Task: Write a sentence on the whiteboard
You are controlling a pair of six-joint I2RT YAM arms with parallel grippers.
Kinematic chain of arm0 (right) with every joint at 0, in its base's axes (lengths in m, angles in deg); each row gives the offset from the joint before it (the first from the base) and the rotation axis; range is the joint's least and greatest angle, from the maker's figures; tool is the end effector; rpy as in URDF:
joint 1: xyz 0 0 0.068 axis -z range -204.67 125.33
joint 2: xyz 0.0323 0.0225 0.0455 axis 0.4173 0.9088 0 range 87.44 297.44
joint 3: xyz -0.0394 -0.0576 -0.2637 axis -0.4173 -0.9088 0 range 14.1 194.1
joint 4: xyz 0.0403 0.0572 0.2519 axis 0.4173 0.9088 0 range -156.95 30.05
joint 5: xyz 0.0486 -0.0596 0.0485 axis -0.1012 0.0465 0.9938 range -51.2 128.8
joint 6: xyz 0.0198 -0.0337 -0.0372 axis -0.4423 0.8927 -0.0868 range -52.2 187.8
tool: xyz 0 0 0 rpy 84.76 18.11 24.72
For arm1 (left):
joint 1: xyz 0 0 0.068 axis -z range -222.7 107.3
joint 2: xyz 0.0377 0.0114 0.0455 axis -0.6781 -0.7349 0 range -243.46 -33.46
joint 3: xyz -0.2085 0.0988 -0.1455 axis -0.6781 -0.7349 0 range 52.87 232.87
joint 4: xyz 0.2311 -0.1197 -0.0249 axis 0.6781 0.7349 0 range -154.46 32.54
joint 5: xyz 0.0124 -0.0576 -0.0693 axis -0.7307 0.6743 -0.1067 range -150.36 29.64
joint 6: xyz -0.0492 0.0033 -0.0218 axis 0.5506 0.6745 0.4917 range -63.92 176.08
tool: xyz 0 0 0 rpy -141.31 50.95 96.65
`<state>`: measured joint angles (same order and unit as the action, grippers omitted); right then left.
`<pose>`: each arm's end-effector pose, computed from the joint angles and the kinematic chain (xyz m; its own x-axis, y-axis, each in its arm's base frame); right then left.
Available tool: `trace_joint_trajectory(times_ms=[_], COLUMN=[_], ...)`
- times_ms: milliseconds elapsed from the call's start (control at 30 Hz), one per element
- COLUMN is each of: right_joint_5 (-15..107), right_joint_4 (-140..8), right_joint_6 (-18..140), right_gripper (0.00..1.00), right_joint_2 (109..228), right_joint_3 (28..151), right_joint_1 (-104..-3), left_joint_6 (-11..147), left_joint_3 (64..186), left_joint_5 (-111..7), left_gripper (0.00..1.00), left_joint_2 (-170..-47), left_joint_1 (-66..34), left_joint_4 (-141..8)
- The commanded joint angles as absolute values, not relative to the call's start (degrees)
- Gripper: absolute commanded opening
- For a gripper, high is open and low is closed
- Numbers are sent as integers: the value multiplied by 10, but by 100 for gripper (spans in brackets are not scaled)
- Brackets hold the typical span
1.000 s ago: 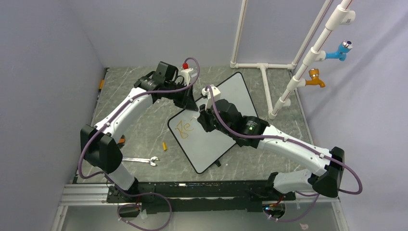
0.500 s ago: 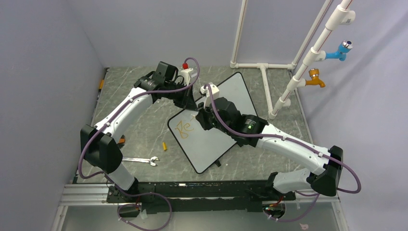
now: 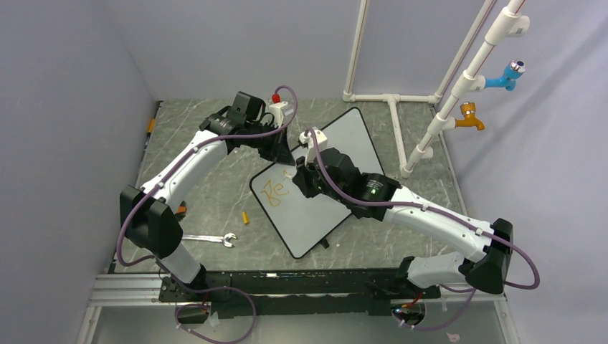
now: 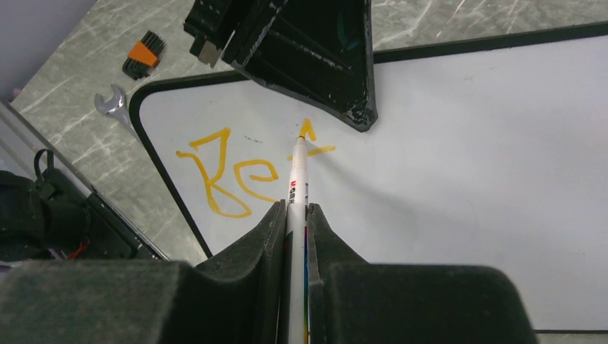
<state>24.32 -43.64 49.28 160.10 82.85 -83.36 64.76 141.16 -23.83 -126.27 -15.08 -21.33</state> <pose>0.1563 0.2399 0.3590 -0.4513 -0.1503 -0.8796 -0.5993 0.7813 0.1740 0.3012 -0.1815 0.3417 -0.7573 0.2593 -0.5994 0.6206 0.5718 -0.5366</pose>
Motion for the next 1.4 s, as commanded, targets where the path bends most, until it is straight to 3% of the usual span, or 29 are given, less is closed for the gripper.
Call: trace_joint_trajectory(times_ms=[0,700,1367], right_joint_5=[266,246,194], right_joint_4=[-410,-383,-370], right_joint_6=[482,467,502], right_gripper=[0,0,0], right_joint_2=[1595,1569,1598], right_joint_3=[807,768,849], right_joint_1=[-833,-834,-834], left_joint_6=[584,583,583], left_joint_3=[1417,1417,1417], left_joint_5=[-353,-353,-354], left_gripper=[0,0,0], left_joint_2=[-1243,-1242,-1242], left_joint_1=[-150,-150,-149], left_joint_4=[-213,-214,-214])
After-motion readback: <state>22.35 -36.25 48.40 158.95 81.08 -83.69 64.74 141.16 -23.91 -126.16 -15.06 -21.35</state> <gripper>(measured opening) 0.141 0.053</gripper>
